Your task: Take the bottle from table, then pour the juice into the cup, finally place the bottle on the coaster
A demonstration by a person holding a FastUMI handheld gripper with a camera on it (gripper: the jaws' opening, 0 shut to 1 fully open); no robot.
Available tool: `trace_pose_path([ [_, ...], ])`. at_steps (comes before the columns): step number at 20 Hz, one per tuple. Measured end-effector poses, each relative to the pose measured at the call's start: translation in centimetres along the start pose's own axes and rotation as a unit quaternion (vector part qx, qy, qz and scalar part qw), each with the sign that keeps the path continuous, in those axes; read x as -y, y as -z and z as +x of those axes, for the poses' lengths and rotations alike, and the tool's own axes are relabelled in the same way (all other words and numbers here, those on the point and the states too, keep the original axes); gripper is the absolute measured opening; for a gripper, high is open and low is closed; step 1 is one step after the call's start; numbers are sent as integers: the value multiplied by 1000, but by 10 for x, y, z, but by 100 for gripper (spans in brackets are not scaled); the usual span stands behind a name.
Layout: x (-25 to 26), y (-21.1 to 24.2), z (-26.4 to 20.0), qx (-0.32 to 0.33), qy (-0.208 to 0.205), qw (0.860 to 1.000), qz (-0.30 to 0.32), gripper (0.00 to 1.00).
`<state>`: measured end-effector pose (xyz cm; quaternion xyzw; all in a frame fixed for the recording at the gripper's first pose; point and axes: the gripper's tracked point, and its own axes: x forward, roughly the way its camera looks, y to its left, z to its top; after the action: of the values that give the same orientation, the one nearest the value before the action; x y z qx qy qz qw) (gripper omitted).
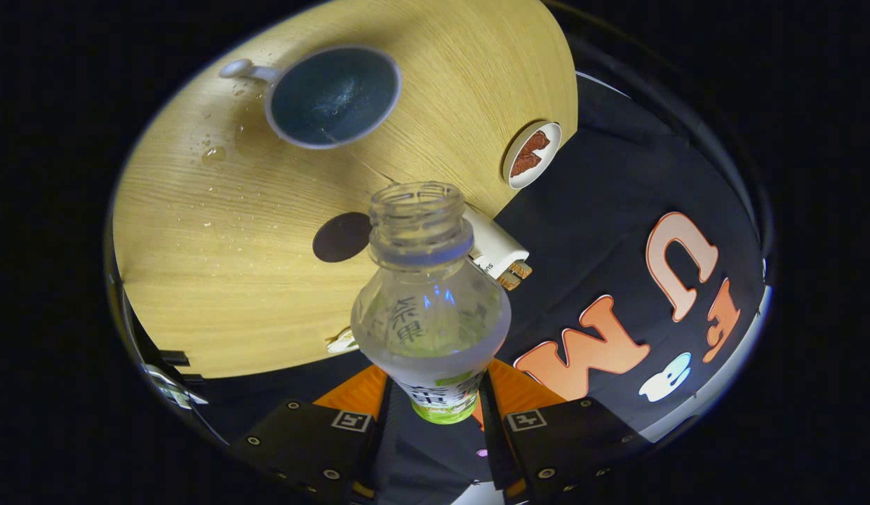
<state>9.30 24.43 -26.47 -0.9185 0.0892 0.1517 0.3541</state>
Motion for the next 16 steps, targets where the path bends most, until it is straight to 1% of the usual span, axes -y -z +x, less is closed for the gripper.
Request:
trace_pose_path([
  [3,-14,-10,-1,20,-14,998,60,55],
  [6,-25,-9,1,24,-35,991,128,55],
  [8,-32,-2,2,24,-50,983,174,55],
  [9,-38,0,5,29,-65,975,210,55],
  [10,-43,1,3,36,-80,965,247,55],
  [11,-45,2,3,45,-98,951,290,55],
  [12,-46,3,0,53,-115,932,340,56],
  [14,-39,5,-2,74,-137,886,436,56],
  [16,-26,13,-4,91,-139,845,509,56],
])
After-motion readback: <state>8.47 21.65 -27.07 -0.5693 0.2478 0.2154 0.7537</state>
